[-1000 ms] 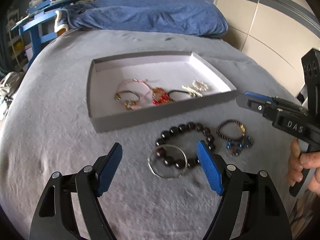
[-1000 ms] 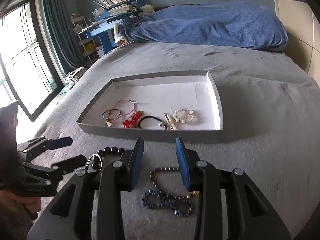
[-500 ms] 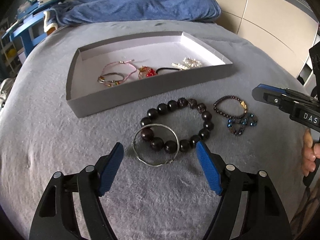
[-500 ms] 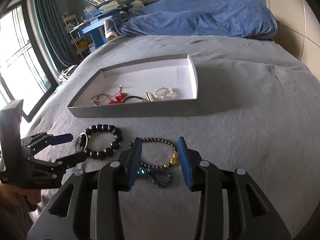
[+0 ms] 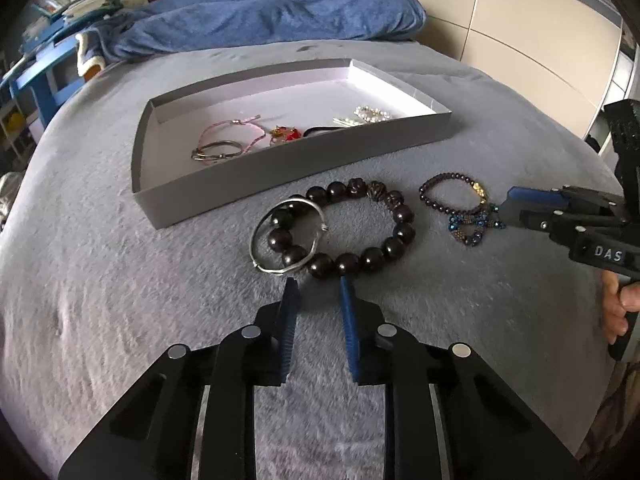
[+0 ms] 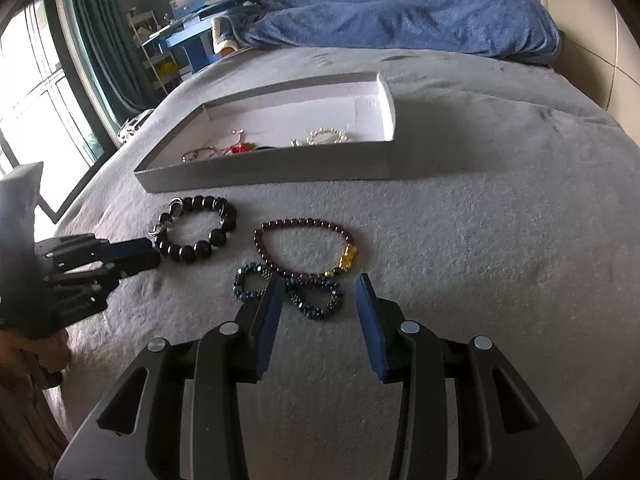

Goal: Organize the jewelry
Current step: 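Withdraw both grippers from the tray toward the remaining bracelets, then grasp the second silver bangle with the left gripper while the right grasps the blue beaded bracelet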

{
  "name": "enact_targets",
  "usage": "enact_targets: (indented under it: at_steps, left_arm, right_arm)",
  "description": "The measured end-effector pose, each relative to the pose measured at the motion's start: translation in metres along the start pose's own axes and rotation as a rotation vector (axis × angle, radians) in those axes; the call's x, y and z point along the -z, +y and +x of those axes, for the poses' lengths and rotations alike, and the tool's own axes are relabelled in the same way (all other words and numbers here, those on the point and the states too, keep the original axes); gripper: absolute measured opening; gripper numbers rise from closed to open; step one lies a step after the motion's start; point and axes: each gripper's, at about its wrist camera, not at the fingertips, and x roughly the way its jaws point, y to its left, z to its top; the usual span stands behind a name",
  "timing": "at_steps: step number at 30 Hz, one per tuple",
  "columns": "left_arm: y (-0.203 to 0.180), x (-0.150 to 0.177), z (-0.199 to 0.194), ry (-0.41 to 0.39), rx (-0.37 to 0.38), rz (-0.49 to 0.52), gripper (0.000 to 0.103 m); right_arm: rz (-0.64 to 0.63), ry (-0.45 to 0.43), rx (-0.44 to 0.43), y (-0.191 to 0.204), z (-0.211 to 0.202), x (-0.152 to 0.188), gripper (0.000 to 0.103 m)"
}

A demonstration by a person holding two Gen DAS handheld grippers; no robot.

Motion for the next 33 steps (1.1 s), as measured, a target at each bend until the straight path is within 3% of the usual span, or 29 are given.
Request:
enact_targets:
  at_steps: [7,15,18,20,28,29,31,33]
  left_arm:
    - [0.007,0.004,-0.006,-0.003,0.01,-0.03,0.022]
    - [0.016,-0.005,-0.01,-0.056,0.033,-0.103,0.06]
    - [0.015,-0.011,-0.006,-0.066,0.03,-0.111,0.07]
    - [0.016,-0.016,-0.001,-0.067,0.03,-0.125,0.071]
    - [0.03,-0.025,0.018,-0.056,0.046,-0.192,0.072]
    - [0.032,-0.025,0.019,-0.054,0.05,-0.2,0.072]
    - [0.032,-0.025,0.022,-0.049,0.058,-0.205,0.069]
    - [0.03,-0.025,0.023,-0.042,0.059,-0.196,0.052]
  right_arm:
    - [-0.025,0.022,0.002,0.008,0.01,0.0,0.038]
    - [-0.028,0.033,0.015,0.009,0.016,0.001,0.038]
    - [-0.044,0.033,0.019,0.011,0.016,0.002,0.03]
    - [-0.048,0.033,0.025,0.009,0.016,0.003,0.021]
    - [-0.066,0.031,0.013,0.007,0.009,0.005,0.015]
    - [-0.07,0.03,0.011,0.006,0.008,0.005,0.01]
    - [-0.073,0.026,0.01,0.006,0.005,0.004,0.007]
    - [-0.073,0.018,0.01,0.006,0.001,0.003,0.007]
